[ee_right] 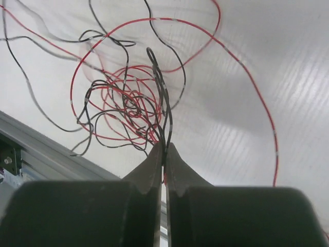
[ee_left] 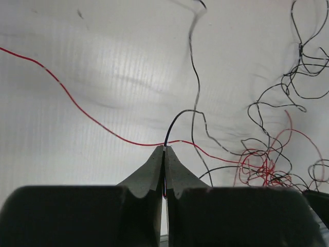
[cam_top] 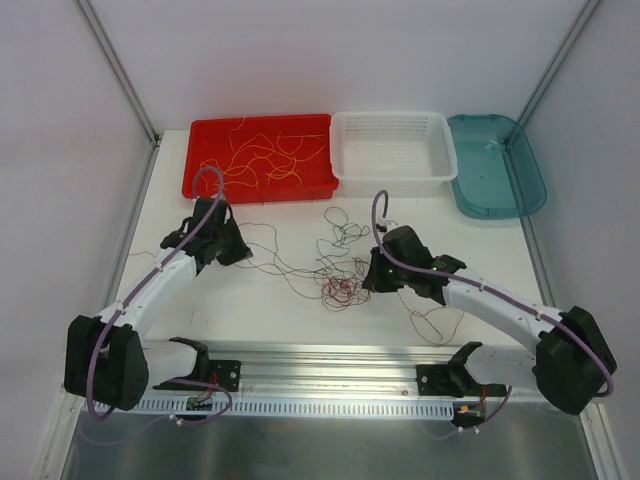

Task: Untangle the cables

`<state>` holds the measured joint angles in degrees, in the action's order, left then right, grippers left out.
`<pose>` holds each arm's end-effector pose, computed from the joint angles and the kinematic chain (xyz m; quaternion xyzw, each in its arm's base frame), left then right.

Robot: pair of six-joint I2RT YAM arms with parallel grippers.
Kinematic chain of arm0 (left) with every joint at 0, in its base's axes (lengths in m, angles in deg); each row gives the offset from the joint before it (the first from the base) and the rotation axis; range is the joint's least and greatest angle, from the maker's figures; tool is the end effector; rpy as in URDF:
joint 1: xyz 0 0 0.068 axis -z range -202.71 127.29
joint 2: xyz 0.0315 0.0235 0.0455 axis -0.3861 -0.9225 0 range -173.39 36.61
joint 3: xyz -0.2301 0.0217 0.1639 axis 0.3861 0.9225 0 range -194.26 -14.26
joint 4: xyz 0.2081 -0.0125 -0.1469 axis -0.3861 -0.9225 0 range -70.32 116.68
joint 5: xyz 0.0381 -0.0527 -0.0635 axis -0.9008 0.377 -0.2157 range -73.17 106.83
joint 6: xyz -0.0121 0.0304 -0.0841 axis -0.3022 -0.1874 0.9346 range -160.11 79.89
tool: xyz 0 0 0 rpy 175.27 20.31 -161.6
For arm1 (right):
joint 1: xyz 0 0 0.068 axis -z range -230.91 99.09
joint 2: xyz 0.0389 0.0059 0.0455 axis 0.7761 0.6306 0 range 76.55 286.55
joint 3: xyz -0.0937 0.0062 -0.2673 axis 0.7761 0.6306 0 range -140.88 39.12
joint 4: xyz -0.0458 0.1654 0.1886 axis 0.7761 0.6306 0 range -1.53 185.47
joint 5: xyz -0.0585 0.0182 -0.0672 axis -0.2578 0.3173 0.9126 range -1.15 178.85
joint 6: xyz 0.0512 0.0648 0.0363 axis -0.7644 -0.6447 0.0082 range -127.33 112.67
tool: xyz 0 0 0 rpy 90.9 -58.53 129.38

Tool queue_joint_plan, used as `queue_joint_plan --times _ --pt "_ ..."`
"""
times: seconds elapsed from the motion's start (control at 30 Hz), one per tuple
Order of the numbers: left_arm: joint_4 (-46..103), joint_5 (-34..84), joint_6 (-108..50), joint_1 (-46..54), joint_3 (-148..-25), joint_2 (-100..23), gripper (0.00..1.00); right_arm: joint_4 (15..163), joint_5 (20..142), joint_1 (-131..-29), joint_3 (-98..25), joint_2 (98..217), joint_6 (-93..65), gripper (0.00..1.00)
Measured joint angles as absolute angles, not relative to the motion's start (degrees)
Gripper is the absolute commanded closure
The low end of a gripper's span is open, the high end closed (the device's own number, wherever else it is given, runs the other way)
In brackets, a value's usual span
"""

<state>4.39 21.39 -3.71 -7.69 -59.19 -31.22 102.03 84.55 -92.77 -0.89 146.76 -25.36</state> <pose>0.2569 -0.0756 0.2211 -0.1564 0.9106 -0.1983 0.3272 0.2003 0.1876 0.1974 -0.2043 0.8962 0.2257 0.3227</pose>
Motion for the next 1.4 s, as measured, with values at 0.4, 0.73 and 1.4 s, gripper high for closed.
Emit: queue_joint_plan --times 0.4,0.73,1.4 --pt "-0.7 17.3 -5.6 -14.1 -53.2 -29.8 1.00 113.2 78.4 -80.1 -3.9 127.2 -20.1 0.99" --pt "-4.1 12.3 -6.8 -21.5 -54.4 -25.6 1.00 121.2 79.3 -64.3 -25.7 115.4 -15.2 0.99" --pt "-4.0 31.4 -12.4 -10.0 -56.3 -20.2 0.13 120.0 67.2 -77.3 -12.3 131.1 -13.6 0.99"
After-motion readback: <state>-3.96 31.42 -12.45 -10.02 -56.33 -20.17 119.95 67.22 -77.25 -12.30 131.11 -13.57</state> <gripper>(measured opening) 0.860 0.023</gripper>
